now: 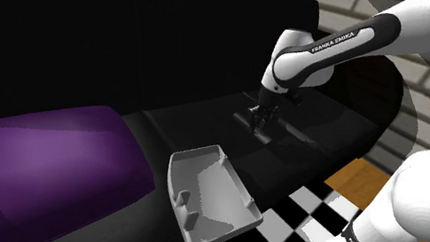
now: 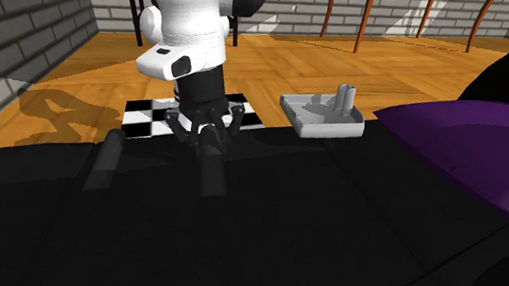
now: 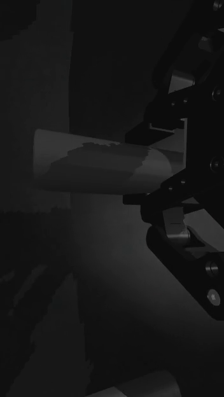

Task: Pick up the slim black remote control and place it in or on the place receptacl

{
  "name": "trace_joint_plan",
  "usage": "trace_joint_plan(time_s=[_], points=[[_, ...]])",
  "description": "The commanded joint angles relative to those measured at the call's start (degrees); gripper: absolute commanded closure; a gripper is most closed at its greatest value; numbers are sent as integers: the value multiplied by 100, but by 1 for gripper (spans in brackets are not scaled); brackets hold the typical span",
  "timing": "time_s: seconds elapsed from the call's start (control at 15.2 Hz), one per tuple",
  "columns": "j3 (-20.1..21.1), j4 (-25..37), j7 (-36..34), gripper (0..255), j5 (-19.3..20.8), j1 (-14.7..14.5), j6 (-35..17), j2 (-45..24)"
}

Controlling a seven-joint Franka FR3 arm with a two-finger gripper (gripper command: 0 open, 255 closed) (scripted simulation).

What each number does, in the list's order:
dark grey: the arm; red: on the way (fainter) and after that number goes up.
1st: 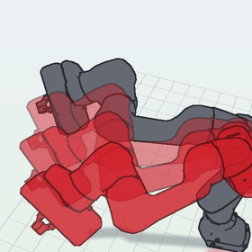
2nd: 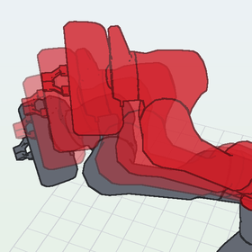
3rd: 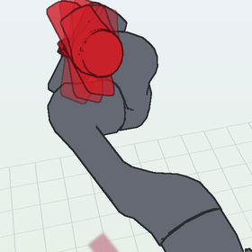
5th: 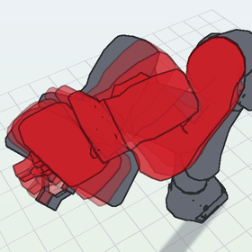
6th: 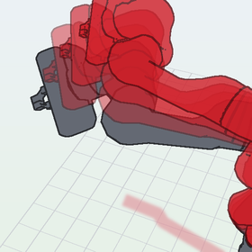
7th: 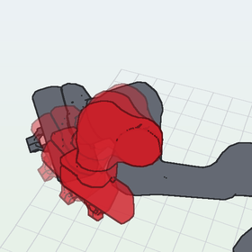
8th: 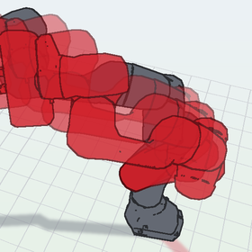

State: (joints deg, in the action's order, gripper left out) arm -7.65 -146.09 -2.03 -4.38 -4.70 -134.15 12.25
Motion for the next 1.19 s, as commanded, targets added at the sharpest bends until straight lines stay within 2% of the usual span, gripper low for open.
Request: trace_joint_plan(time_s=[0.0,1.12], points=[[10,67,-37,255,32,8,187,120],[68,838,-224,255,172,50,1622,795]])
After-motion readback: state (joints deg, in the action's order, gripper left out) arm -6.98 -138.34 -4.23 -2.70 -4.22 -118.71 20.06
